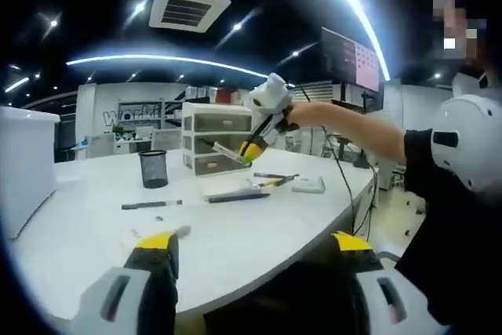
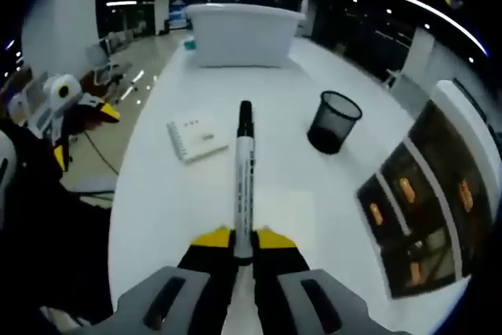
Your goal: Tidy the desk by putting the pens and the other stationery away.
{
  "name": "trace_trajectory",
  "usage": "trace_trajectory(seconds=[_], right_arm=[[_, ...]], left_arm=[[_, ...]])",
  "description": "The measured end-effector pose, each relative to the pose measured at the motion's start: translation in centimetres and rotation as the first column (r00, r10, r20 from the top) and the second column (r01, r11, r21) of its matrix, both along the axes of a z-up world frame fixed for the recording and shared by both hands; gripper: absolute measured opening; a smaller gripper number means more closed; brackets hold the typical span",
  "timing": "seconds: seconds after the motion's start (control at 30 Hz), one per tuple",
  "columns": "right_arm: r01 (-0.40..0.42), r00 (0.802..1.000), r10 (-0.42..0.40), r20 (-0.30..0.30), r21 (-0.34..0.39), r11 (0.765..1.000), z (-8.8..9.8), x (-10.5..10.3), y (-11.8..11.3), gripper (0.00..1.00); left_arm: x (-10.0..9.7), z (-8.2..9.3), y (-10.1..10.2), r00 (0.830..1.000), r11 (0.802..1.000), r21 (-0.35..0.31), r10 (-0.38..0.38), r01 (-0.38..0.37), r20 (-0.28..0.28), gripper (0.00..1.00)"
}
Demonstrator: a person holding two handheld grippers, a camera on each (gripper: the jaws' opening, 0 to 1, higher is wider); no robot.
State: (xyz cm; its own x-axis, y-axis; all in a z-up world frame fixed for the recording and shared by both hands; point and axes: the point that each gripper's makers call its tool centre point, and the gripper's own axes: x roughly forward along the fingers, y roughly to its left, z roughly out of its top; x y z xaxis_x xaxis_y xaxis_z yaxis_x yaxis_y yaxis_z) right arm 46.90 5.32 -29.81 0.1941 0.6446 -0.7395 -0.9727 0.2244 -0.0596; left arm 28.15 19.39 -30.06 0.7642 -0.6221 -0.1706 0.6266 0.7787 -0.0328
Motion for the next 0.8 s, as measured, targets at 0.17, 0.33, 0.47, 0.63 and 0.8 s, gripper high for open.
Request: trace_trajectory(seconds=[0.17,0.33,0.47,0.63,0.8], right_arm=[[0.032,0.999,-0.033,0.021,0.056,0.998,0.5,-1.1,-1.8,0.07],[0.063,0.997,-0.068,0.041,0.118,0.991,1.0,-2.1,-3.2,0.07],[0.086,0.994,-0.095,0.053,0.156,0.984,1.1,-2.8,-4.2,0.07],[0.102,0.990,-0.120,0.070,0.220,0.970,1.4,-3.6,-5.0,0.07],[0.109,0.988,-0.135,0.078,0.267,0.957,1.4,-4.3,-5.3,0.07]], left_arm=[[0.5,0.3,-0.4,1.000,1.000,-0.001,-0.011,0.011,0.000,0.77],[0.8,0.7,-0.7,1.000,1.000,0.007,-0.028,0.028,0.007,0.77],[1.2,1.2,-0.8,0.999,1.000,0.001,-0.031,0.031,0.018,0.77],[1.6,1.4,-1.3,0.999,0.999,0.000,-0.042,0.042,0.018,0.77],[1.9,1.4,-1.6,0.999,0.999,-0.001,-0.051,0.051,0.017,0.77]])
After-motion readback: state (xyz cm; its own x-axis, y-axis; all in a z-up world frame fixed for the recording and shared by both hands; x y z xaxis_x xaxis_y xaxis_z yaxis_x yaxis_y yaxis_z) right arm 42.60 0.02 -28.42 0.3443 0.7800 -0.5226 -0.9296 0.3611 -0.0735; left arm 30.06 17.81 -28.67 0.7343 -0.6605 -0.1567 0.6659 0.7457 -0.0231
